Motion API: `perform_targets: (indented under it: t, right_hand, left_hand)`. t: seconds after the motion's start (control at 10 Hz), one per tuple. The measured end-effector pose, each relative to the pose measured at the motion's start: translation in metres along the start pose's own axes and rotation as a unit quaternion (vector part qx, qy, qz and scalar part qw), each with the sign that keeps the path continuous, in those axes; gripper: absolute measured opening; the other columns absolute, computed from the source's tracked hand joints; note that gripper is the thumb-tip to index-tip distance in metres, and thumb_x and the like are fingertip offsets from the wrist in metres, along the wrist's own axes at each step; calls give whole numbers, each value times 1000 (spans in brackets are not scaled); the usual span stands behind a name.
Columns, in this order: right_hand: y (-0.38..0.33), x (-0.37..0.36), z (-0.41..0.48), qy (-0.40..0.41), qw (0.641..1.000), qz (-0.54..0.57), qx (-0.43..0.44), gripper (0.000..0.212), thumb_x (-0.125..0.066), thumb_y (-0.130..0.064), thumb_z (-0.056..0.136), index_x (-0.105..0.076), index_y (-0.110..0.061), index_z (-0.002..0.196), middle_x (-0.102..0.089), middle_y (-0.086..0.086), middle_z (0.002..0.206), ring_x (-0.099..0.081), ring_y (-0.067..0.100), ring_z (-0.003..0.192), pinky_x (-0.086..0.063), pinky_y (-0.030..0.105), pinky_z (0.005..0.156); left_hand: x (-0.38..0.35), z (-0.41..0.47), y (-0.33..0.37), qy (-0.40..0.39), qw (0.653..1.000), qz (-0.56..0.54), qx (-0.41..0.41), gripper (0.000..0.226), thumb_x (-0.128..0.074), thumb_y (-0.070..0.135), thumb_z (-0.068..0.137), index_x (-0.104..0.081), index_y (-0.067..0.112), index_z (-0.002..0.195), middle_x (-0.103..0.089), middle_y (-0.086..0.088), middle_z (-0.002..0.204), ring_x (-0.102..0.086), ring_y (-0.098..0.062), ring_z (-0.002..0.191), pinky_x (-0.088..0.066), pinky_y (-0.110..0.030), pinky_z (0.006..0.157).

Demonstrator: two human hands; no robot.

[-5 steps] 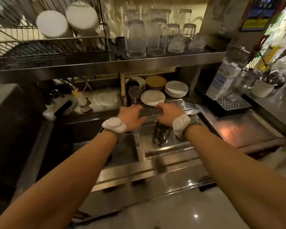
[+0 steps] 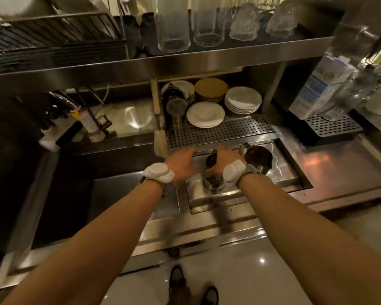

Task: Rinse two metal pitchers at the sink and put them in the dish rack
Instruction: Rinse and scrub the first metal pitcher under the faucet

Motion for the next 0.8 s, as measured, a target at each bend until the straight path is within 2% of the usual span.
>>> perform_targets:
  t: [0.1, 0.2, 0.3, 0.4, 0.5, 0.6, 0.7, 0.8]
  right_hand:
    - [7, -15, 6, -16, 998, 1, -64, 82, -77, -46, 72, -42, 0, 131, -57, 19, 125, -57, 35, 114, -48, 37, 87]
    - [1, -13, 11, -26, 999, -12, -44, 61, -78, -38, 73, -56, -3, 118, -63, 17, 116, -61, 30, 101, -50, 34, 78]
    - [-16, -5, 9, -38, 999, -28, 6, 52, -82, -33, 65, -61, -8, 106, -66, 11, 103, -62, 26, 88, -49, 30, 69]
    - [-53, 7, 11, -26, 996, -19, 81, 53, -81, -28, 65, -57, -9, 109, -65, 11, 106, -62, 28, 94, -45, 29, 69]
    - [-94, 4, 13, -36, 990, -23, 138, 49, -74, -23, 77, -56, -4, 118, -63, 16, 117, -61, 31, 105, -45, 30, 79]
    - [-137, -8, 16, -38, 986, -33, 160, 60, -76, -18, 74, -51, -4, 126, -59, 18, 123, -57, 34, 113, -48, 39, 93]
    - [-185, -25, 30, -45, 979, -49, 193, 61, -76, -17, 74, -49, -4, 127, -58, 18, 122, -57, 36, 113, -48, 42, 95]
    - [-208, -43, 40, -73, 980, -50, 179, 56, -75, -16, 76, -49, -5, 124, -59, 16, 121, -58, 32, 111, -47, 36, 91]
  left_hand:
    - [-5, 0, -7, -17, 1000, 1, 9, 55, -57, 27, 89, -39, 16, 140, -48, -11, 142, -50, -28, 126, -44, -42, 103]
    - [-5, -6, -17, -6, 999, -39, 26, 58, -58, 26, 88, -35, 20, 142, -48, -9, 141, -51, -27, 125, -46, -44, 102]
    - [2, -17, -28, 2, 997, -67, 46, 67, -58, 24, 88, -26, 22, 147, -47, -11, 143, -53, -30, 125, -46, -44, 101]
    - [17, -30, -44, 20, 996, -74, 52, 73, -55, 20, 87, -18, 25, 150, -49, -14, 141, -57, -34, 120, -48, -47, 98]
    - [39, -39, -59, 44, 995, -81, 47, 72, -53, 13, 89, -19, 23, 151, -45, -14, 145, -52, -33, 126, -43, -45, 105]
    - [65, -48, -81, 54, 996, -56, 35, 62, -55, 10, 91, -32, 15, 148, -47, -13, 144, -49, -30, 130, -39, -39, 109]
    - [79, -59, -126, 33, 998, -9, 49, 42, -59, 14, 90, -54, 13, 132, -60, -11, 131, -57, -29, 120, -44, -38, 102]
    - [83, -66, -162, 21, 997, -13, 73, 32, -64, 16, 86, -65, 11, 117, -68, -11, 115, -65, -28, 105, -52, -41, 93]
Point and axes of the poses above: each hand's wrist, its own z-axis towards the middle knuckle, its own x-axis out of the back of the hand, y = z × x, the point moved 4 cm from there along z, towards the middle knuckle
